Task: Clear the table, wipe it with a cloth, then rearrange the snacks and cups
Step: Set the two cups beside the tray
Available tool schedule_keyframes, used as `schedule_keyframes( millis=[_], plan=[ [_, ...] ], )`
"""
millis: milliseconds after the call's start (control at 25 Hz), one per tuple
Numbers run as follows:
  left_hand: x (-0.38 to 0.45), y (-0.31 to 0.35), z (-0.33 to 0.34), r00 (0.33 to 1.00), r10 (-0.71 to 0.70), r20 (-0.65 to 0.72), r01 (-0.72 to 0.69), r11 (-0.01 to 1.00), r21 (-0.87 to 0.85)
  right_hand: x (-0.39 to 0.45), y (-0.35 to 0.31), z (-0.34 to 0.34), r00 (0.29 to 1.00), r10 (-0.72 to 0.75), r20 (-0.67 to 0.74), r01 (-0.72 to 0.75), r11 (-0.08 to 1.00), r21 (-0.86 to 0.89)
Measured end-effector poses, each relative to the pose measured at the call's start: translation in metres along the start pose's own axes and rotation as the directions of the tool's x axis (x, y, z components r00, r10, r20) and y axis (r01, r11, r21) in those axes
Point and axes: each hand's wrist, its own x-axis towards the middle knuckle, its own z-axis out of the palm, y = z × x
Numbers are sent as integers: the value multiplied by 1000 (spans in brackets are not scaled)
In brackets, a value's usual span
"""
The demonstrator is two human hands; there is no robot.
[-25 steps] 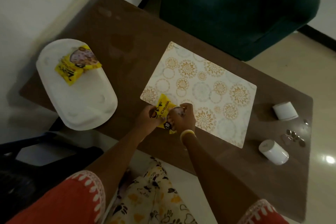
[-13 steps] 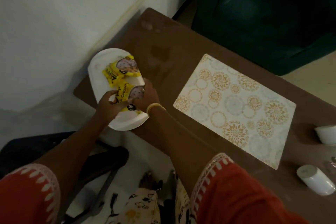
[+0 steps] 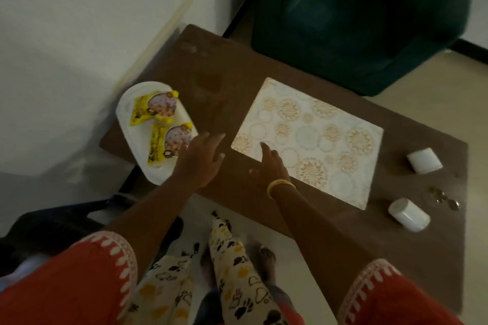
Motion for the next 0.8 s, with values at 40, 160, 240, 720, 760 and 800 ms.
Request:
schedule_keyframes(
  millis=[40,160,240,720,760,800],
  plan=[
    [-1,18,5,999,27,26,-27,1000,-1,-12,22,-9,998,48,-34,-48,999,5],
    [-3,83,28,983,155,94,-154,988,-15,-53,99,-39,970,193,-148,-182,980,85],
    [-5,129,49,960,235,151,-233,972,-33,-78,153,-56,940,273,-206,-250,959,131],
    [-2,362,181,906,257,336,-231,966,-116,-96,364,-113,539,814,216,-289,-62,955],
    [4,375,188,906,259,334,-227,965,-131,-92,372,-115,581,755,303,-251,-189,950],
    [12,387,196,906,265,330,-228,963,-145,-88,378,-116,626,682,378,-252,-281,926]
  ],
)
